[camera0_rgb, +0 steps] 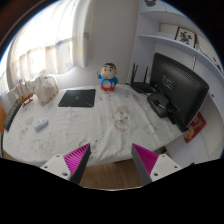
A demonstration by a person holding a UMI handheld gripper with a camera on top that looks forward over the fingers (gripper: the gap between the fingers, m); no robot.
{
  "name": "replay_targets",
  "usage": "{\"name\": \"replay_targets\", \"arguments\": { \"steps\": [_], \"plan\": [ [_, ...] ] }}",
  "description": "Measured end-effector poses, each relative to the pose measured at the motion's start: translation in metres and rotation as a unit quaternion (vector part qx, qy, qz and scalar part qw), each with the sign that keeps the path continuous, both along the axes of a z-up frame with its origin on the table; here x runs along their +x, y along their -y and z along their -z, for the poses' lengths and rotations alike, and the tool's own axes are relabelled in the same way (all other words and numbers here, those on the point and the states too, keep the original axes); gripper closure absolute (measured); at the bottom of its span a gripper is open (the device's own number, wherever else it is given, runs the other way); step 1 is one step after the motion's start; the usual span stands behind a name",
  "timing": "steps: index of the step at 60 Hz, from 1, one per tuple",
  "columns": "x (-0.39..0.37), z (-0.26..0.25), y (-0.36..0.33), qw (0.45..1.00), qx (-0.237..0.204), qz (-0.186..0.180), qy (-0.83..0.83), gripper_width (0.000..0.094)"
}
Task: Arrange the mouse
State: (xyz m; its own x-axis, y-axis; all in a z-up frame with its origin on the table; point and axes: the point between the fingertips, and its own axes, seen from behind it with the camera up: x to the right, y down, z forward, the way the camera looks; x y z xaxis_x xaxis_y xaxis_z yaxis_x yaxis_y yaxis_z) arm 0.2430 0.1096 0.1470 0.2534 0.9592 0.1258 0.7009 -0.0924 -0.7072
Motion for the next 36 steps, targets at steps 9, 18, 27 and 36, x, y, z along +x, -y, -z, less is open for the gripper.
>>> {"name": "replay_targets", "arguments": {
  "steps": [9, 18, 27, 36],
  "plan": [
    [-0.012, 0.011, 0.016, 1.000, -0.005, -0.012, 0.001, 0.0081],
    [-0.034, 0.025, 0.067, 0.999, -0.022, -0.047, -0.006, 0.0075],
    [-0.053, 0.043, 0.144, 0.995, -0.042, -0.093, -0.003, 0.0072],
    [-0.069, 0.056, 0.228, 0.987, -0.053, -0.149, -0.003, 0.0074]
  ]
}}
